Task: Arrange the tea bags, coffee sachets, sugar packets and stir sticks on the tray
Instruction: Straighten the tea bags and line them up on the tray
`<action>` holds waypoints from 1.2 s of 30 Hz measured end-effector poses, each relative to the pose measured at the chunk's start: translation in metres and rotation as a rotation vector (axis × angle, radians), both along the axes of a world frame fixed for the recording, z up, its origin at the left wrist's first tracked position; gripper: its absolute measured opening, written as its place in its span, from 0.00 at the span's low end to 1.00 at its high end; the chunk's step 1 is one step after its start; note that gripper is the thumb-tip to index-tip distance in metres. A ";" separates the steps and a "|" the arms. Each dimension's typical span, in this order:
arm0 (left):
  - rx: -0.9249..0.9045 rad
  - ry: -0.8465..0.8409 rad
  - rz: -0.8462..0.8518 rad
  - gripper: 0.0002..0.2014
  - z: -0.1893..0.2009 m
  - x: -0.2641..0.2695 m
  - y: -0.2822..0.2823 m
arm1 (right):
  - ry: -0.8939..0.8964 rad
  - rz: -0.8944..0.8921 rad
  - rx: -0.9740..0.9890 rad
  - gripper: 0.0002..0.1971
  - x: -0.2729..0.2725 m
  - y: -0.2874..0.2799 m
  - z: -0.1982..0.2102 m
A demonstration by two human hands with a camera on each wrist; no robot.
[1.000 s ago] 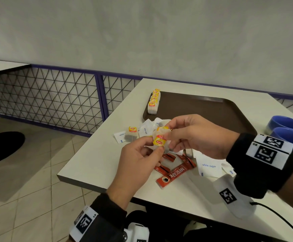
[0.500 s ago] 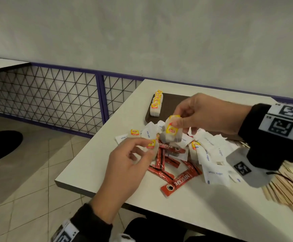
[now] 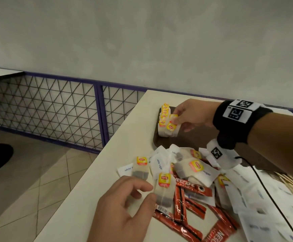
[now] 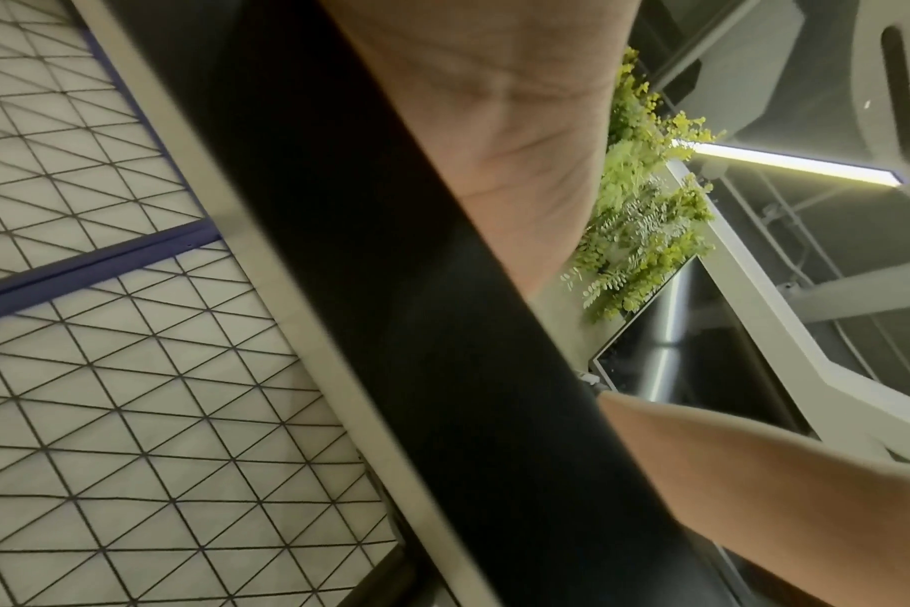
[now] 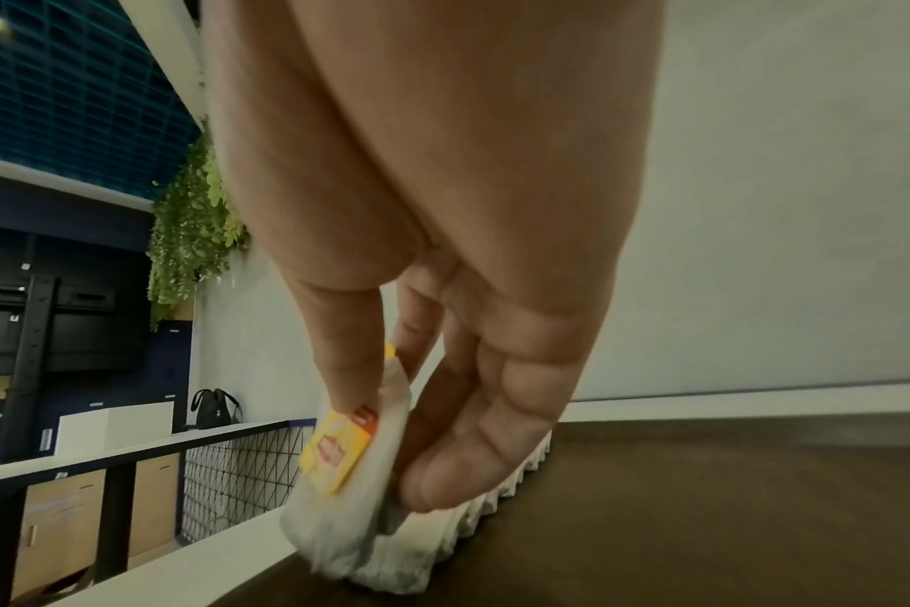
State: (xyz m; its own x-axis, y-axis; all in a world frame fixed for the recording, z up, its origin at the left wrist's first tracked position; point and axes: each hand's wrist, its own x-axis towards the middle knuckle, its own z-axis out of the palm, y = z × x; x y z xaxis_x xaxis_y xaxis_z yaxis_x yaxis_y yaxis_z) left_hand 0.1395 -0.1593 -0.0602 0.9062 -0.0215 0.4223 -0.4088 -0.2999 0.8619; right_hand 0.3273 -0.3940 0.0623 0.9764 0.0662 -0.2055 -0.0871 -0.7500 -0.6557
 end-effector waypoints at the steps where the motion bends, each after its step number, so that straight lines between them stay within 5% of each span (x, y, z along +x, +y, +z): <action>1: -0.014 0.008 0.002 0.09 0.001 0.000 -0.001 | 0.051 0.015 0.035 0.10 0.004 0.004 -0.002; 6: 0.049 -0.089 0.019 0.11 -0.002 0.004 -0.001 | 0.206 0.102 0.021 0.06 0.015 0.017 -0.017; 23: 0.120 -0.149 0.006 0.08 -0.005 0.008 0.004 | 0.244 -0.012 -0.070 0.17 -0.003 0.038 -0.014; 33: 0.110 -0.148 -0.007 0.08 -0.008 0.011 0.006 | 0.268 -0.017 -0.128 0.08 -0.003 0.046 -0.025; 36: 0.099 -0.136 -0.004 0.08 -0.007 0.009 0.005 | 0.272 -0.039 -0.105 0.12 0.002 0.043 -0.029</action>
State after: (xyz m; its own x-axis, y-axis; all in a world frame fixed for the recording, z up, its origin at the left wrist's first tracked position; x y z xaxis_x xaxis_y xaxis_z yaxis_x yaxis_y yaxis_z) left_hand 0.1489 -0.1538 -0.0668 0.8408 -0.0726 0.5364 -0.5208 -0.3785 0.7652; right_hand 0.3294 -0.3511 0.0329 0.8858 -0.0061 -0.4641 -0.2795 -0.8052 -0.5230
